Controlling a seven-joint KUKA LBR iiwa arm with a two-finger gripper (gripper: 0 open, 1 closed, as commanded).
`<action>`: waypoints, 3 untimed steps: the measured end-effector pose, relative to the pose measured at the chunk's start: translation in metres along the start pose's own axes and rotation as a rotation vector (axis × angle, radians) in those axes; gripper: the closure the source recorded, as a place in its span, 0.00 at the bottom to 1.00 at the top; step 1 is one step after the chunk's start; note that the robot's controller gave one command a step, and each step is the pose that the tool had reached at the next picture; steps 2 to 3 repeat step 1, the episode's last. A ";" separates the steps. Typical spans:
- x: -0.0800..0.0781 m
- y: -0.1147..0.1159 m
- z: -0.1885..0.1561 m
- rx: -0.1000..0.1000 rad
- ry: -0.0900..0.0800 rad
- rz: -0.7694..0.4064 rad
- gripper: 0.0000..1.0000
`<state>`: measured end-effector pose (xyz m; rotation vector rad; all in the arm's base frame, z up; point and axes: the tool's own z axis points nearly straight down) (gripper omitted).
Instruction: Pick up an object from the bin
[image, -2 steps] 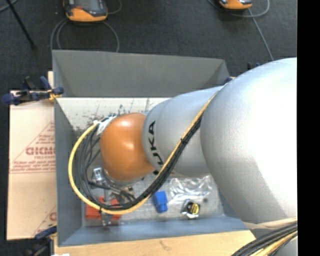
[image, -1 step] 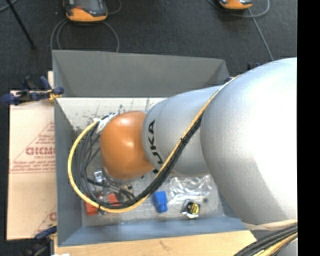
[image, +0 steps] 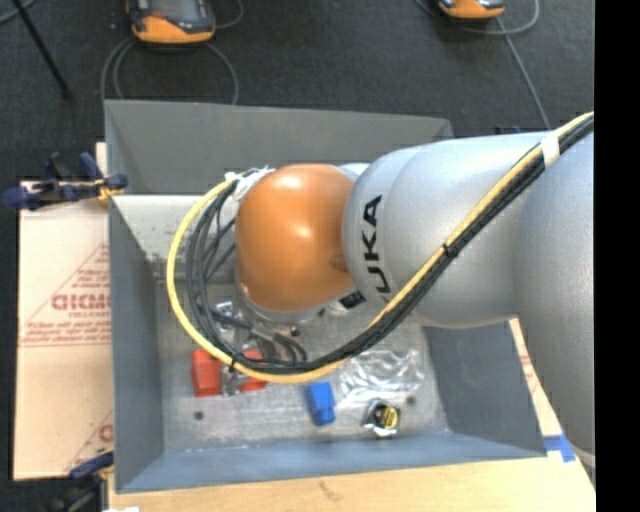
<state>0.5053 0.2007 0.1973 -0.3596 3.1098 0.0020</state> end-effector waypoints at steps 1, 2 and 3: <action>-0.082 0.016 -0.092 -0.001 -0.002 -0.256 1.00; -0.082 0.016 -0.092 -0.001 -0.002 -0.256 1.00; -0.082 0.016 -0.092 -0.001 -0.002 -0.256 1.00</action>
Offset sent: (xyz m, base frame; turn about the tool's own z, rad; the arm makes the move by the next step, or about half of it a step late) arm 0.0714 0.0336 0.0882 -0.2574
